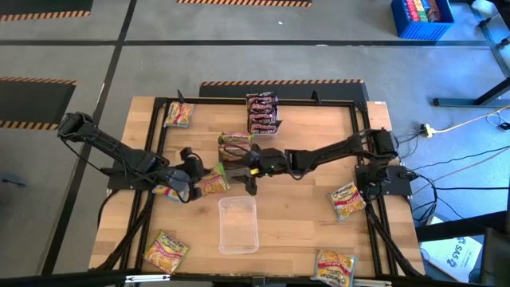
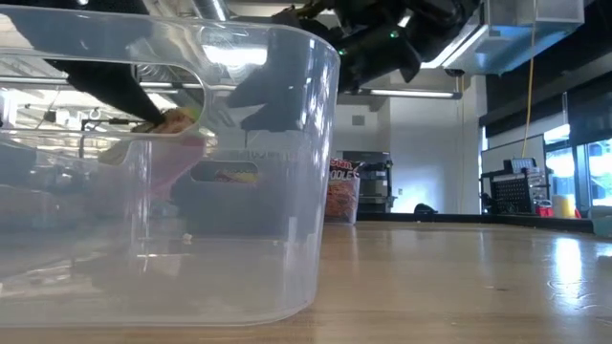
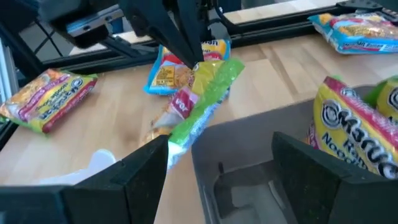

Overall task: Sort Maruchan noodles
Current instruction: Put the top green noodle pack into the black bin

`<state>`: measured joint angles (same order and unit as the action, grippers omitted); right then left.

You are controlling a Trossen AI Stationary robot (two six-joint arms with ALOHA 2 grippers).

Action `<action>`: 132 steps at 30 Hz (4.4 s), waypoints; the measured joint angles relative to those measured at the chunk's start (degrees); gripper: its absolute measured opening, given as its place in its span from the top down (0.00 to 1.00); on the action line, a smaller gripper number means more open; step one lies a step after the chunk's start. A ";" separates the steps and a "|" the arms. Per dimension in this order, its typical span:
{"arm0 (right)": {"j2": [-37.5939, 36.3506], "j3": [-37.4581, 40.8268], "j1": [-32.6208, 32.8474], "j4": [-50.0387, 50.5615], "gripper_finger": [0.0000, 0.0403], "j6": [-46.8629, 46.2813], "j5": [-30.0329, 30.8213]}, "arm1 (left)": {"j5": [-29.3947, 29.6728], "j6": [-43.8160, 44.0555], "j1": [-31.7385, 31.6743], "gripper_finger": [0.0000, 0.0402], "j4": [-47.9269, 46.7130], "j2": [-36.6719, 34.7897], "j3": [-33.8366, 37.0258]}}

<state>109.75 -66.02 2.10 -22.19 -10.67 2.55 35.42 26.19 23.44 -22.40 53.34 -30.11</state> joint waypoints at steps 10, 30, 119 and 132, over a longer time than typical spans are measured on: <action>0.03 -0.04 -0.69 -0.42 0.33 -6.46 -0.84 | 3.64 -5.44 -0.01 1.00 5.59 0.00 -0.02; 8.89 -6.37 -0.63 -7.57 0.33 -13.01 -8.20 | 4.57 -7.42 -0.02 1.00 8.91 0.00 -0.02; -5.98 -7.32 2.08 15.22 0.71 9.11 -10.27 | -14.36 -8.94 -4.42 0.21 19.46 -2.75 -2.44; -5.85 -7.34 2.11 15.14 0.71 9.08 -10.50 | -16.10 -7.70 -4.76 0.21 15.45 -3.99 -6.05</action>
<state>103.90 -73.36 4.21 -7.05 -1.58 -7.95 19.31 18.49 18.69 -6.95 49.35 -36.15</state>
